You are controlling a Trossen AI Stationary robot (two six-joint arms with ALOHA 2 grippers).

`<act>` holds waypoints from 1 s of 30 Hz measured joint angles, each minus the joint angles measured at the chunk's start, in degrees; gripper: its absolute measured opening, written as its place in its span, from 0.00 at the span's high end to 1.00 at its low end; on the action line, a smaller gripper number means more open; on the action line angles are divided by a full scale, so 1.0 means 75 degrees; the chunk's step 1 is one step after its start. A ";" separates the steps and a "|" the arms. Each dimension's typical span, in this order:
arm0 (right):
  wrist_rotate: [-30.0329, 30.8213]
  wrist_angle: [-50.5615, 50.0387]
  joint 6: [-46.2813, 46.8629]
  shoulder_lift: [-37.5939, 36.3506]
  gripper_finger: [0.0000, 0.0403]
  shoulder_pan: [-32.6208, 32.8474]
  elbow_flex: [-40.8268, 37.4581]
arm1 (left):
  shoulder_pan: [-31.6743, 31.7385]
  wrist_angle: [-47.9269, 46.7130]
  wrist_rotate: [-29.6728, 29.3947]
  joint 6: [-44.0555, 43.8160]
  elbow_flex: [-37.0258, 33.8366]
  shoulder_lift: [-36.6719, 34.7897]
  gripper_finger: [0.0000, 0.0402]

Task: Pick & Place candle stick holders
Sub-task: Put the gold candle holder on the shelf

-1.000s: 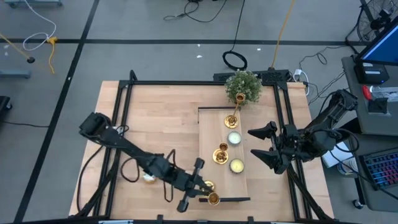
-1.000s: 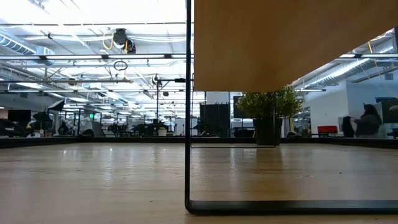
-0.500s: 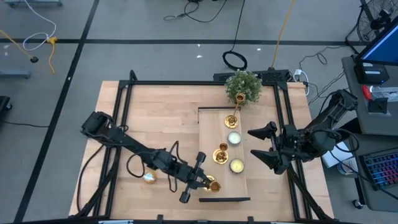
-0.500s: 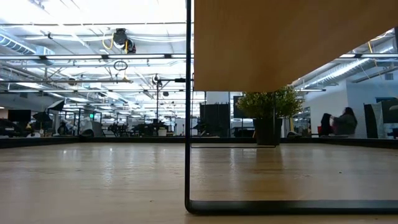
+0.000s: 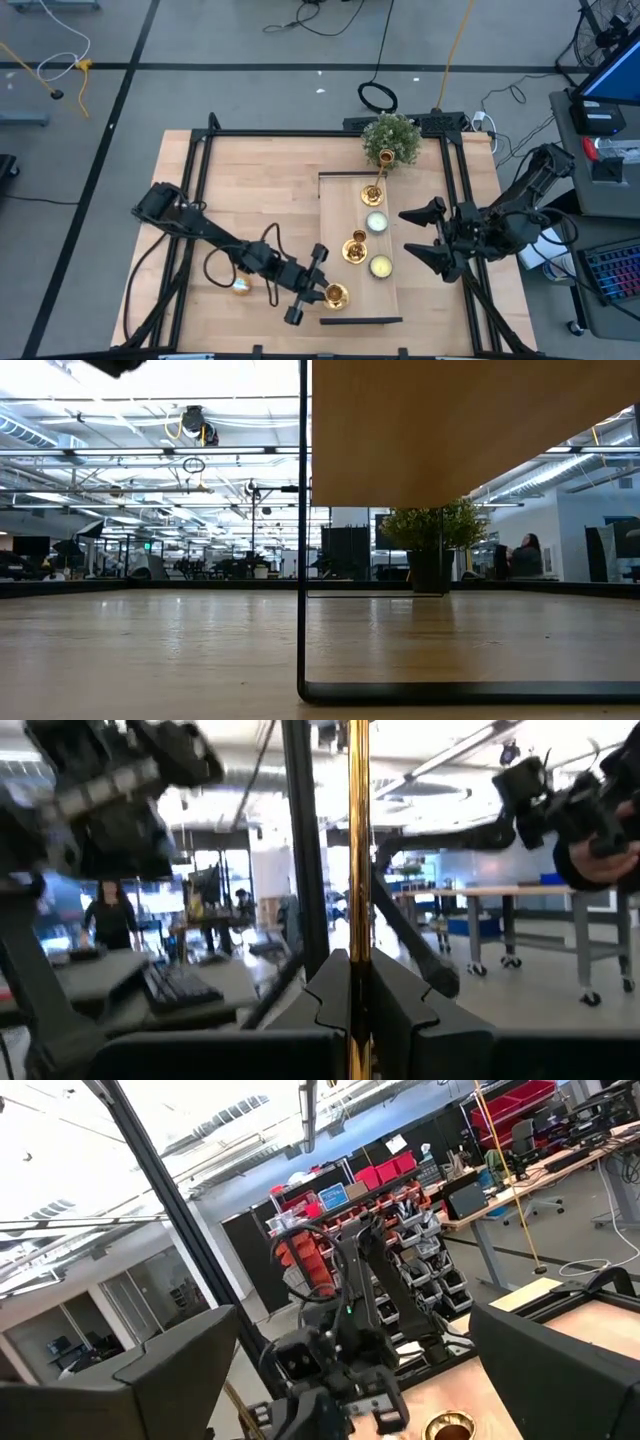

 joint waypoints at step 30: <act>0.0017 -0.0005 0.0000 0.0000 0.02 -0.0002 0.0000 | -0.0027 0.0131 -0.0115 -0.0895 -0.0005 0.0437 0.93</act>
